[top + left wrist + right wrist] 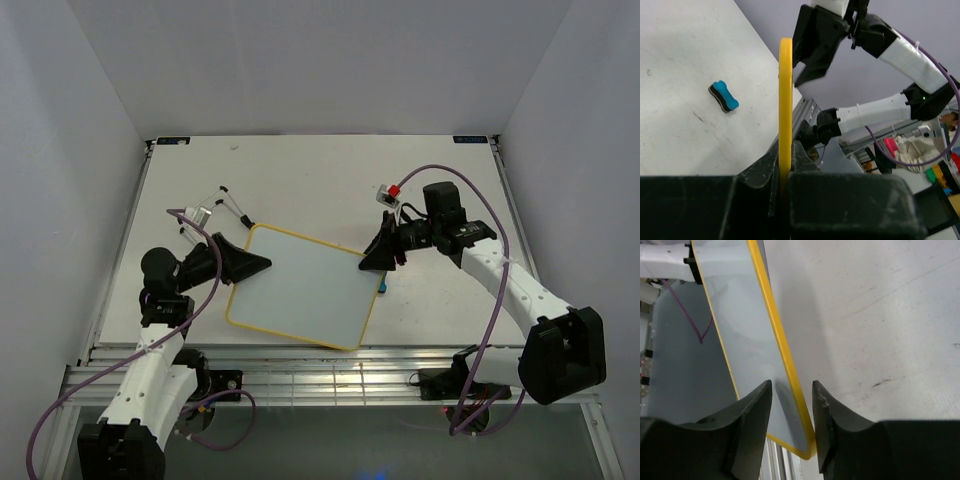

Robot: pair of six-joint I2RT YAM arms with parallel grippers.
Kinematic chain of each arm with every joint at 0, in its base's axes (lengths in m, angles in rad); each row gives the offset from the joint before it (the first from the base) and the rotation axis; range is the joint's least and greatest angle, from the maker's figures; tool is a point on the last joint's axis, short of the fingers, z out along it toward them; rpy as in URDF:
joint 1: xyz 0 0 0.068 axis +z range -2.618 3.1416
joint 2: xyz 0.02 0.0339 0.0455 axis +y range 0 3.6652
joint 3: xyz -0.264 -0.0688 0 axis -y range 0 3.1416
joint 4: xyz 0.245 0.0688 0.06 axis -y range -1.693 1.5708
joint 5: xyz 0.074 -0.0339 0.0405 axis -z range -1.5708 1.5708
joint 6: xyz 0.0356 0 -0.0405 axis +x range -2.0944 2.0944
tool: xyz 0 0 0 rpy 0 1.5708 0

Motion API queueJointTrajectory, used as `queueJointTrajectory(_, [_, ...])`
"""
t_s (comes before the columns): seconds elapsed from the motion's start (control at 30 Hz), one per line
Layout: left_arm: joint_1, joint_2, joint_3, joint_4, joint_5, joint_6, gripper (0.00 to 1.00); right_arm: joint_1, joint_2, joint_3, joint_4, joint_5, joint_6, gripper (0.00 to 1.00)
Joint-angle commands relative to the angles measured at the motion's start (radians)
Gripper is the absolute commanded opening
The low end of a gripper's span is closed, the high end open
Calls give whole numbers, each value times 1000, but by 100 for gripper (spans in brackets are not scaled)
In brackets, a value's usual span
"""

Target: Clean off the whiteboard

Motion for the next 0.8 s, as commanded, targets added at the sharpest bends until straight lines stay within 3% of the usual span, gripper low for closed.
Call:
queueJointTrajectory(0.0, [1, -5, 38, 97, -264, -39, 0, 31, 30, 22, 41, 18, 84, 47])
queueJointTrajectory(0.1, [1, -13, 52, 98, -267, -28, 0, 31, 41, 61, 39, 81, 98, 60])
queueJointTrajectory(0.13, [1, -14, 54, 97, -268, -24, 0, 30, 41, 67, 39, 98, 109, 69])
queueJointTrajectory(0.2, [1, -13, 63, 86, -273, -2, 0, 28, 36, 88, 39, 193, 129, 82])
queueJointTrajectory(0.33, [1, -1, 86, 36, -308, 68, 0, 7, 10, 125, 26, 395, 236, 98])
queueJointTrajectory(0.43, [1, 21, 135, -55, -383, 189, 0, -24, -42, 139, 18, 402, 279, 90])
queueJointTrajectory(0.67, [1, 102, 285, -113, -644, 399, 0, -25, -218, 152, -125, 642, 273, 90])
queueJointTrajectory(0.77, [8, 192, 378, -87, -708, 476, 0, -25, -312, 90, -96, 635, 284, 90])
